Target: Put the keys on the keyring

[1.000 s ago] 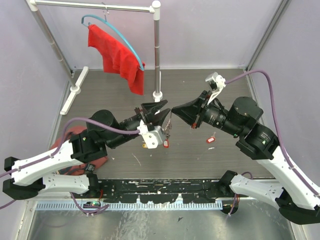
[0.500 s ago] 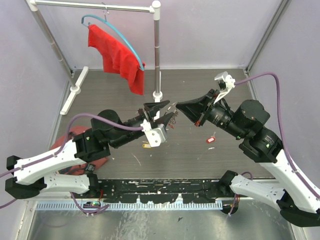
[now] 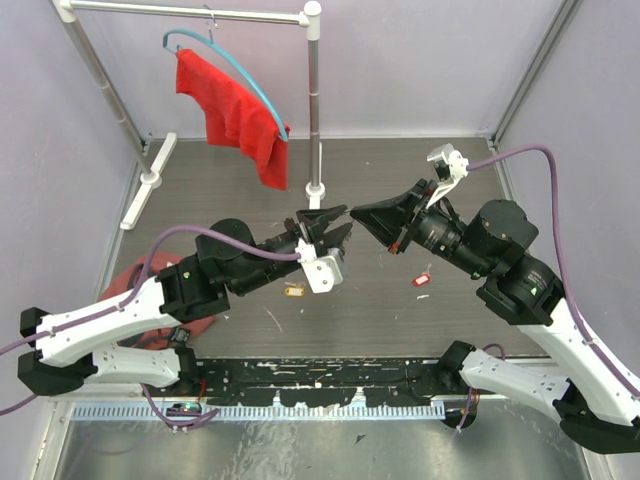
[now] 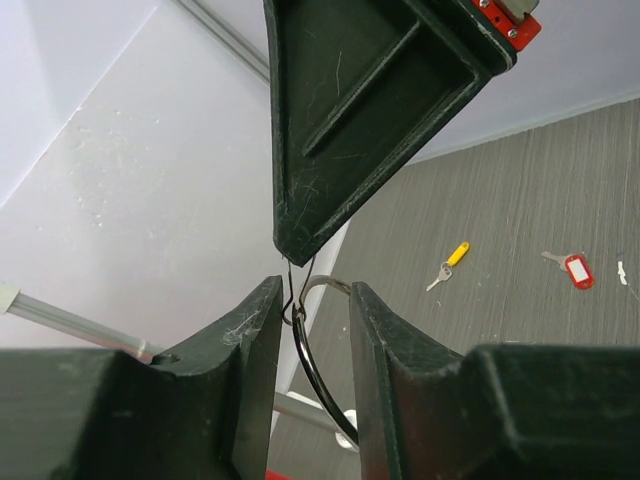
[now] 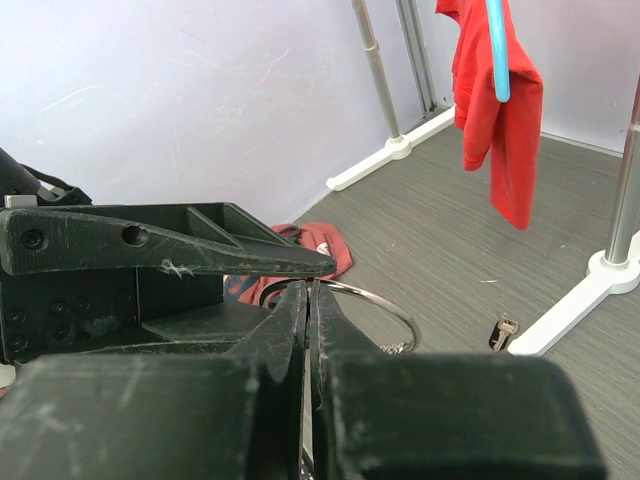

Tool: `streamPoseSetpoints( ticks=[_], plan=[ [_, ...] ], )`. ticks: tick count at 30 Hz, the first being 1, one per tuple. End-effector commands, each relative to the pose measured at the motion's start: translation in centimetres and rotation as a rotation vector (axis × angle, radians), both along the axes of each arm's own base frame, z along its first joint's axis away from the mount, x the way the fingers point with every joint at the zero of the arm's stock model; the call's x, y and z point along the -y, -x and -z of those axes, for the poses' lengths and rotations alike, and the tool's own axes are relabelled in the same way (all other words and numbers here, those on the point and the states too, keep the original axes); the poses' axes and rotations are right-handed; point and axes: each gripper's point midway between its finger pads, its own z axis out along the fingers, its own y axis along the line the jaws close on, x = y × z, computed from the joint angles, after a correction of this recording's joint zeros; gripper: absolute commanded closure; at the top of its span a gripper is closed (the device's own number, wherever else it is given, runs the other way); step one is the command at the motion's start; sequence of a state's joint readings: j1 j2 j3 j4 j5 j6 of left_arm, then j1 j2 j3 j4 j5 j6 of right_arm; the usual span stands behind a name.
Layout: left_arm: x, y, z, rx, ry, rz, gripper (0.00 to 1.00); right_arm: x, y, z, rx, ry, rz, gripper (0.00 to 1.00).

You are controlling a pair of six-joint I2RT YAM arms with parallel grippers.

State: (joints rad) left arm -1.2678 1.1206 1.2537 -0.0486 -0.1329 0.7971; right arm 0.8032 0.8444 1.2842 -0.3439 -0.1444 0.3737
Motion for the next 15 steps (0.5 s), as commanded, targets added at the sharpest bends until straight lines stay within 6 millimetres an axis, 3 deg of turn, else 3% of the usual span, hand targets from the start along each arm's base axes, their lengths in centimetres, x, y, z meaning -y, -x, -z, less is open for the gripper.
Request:
streamPoseSetpoints(
  ticks=[1,15],
  plan=[
    [-0.28,-0.25,-2.03,0.028,0.056,-0.021,0.61,0.09,0.7,-3.13,0.071,-0.09,-0.023,0.99],
    [-0.2,-0.56,-2.31,0.045,0.053,-0.038,0.74,-0.16,0.88,-2.98,0.07,-0.085,-0.041,0.99]
  ],
)
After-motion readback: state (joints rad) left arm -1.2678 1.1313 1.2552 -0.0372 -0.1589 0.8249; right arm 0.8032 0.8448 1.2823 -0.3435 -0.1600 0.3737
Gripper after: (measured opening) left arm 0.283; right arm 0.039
